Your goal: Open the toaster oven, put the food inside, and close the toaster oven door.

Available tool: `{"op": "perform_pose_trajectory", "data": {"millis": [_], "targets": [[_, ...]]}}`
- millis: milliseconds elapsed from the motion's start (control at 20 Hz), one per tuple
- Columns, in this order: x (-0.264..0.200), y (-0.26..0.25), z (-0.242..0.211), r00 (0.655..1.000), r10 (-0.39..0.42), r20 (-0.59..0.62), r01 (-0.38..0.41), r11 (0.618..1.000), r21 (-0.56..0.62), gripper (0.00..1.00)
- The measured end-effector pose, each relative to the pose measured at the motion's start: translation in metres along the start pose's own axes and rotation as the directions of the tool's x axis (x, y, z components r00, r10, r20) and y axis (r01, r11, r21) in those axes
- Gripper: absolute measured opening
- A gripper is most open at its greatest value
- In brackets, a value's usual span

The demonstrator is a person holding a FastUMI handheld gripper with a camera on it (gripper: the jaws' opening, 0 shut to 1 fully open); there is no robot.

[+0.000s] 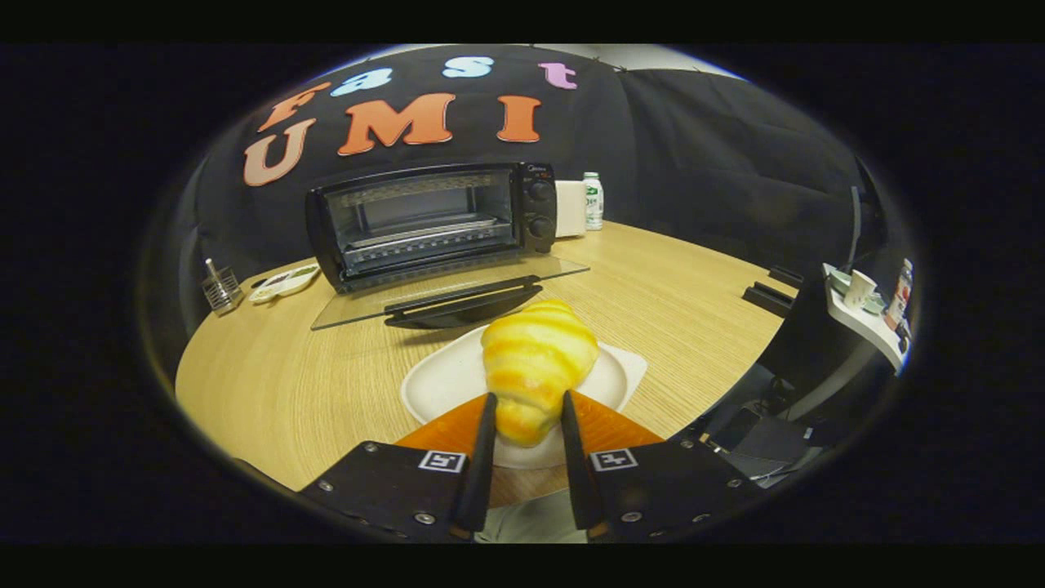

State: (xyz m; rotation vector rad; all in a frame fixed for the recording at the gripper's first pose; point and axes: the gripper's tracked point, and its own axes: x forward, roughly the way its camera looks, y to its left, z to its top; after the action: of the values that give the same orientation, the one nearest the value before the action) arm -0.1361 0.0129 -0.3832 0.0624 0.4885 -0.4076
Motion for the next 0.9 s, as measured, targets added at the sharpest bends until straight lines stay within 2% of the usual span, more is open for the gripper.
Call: {"op": "perform_pose_trajectory", "data": {"millis": [250,500,700,900], "targets": [[-0.017,0.002,0.014,0.995,0.102,0.006,-0.102,0.989,0.111,0.38],[-0.037,0.009,0.042,0.972,0.231,0.034,-0.233,0.946,0.225,0.37],[-0.043,0.017,0.069,0.945,0.314,0.091,-0.327,0.903,0.278,0.37],[-0.035,0.039,0.104,0.900,0.407,0.157,-0.436,0.830,0.348,0.37]]}}
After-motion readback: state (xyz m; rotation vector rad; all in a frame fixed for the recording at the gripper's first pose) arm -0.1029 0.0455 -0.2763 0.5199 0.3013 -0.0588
